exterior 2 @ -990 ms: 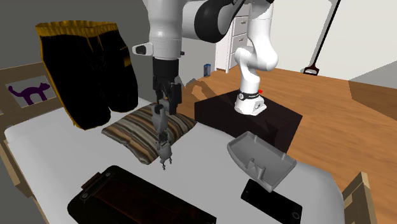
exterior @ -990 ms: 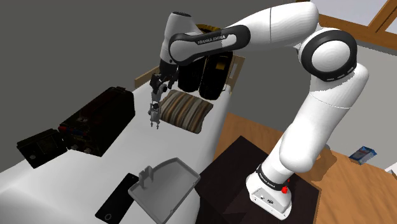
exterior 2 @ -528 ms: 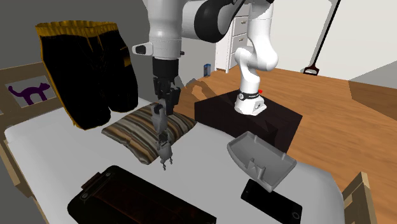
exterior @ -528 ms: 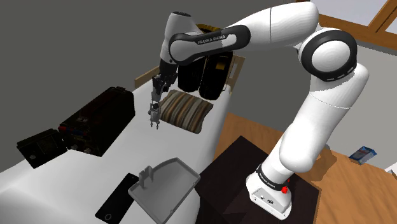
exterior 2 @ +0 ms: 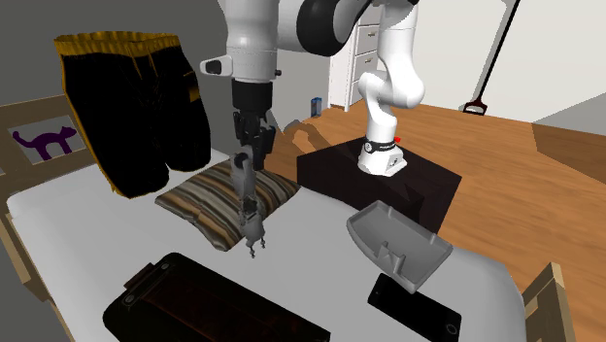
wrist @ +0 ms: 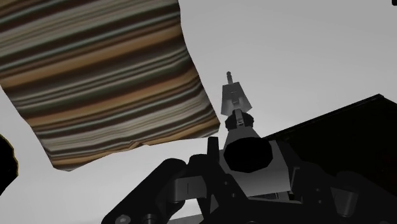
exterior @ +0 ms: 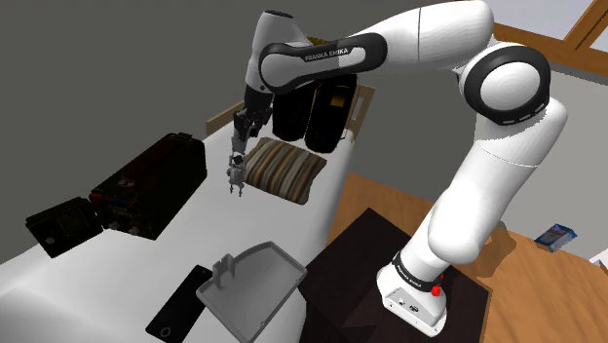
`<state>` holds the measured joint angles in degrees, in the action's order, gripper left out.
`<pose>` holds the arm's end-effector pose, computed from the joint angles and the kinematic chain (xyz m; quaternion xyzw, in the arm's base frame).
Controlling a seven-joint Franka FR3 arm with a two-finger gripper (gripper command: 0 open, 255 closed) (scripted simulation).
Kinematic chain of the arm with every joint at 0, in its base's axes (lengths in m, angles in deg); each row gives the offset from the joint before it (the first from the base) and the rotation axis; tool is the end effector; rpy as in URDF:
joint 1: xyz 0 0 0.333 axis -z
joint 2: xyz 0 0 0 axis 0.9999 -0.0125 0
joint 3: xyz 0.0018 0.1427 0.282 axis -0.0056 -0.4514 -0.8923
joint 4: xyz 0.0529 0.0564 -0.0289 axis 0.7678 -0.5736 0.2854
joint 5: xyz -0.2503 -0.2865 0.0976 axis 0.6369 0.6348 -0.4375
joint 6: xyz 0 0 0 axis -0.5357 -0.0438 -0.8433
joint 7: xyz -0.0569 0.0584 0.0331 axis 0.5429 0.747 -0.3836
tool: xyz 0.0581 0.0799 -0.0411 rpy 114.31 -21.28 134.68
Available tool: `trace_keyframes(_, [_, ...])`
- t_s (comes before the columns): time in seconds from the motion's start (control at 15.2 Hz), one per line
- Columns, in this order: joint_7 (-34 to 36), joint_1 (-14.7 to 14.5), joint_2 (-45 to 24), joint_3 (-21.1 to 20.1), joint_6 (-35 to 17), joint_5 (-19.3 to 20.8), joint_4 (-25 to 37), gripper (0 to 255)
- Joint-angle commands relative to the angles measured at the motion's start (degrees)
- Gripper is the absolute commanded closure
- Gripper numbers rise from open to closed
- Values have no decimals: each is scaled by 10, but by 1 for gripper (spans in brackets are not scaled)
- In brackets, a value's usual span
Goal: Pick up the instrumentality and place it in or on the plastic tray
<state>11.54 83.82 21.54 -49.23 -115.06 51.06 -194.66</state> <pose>0.5745 0.1568 0.4554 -0.9965 -0.0408 -0.0691 0.0251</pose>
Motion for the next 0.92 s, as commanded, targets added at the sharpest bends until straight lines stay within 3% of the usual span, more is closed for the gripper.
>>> trace_keyframes(0.0, [-1, 0, 4, 0, 15, -1, 11, 255])
trace_keyframes(0.86, [-1, 1, 19, 0, 112, -4, 93, 255])
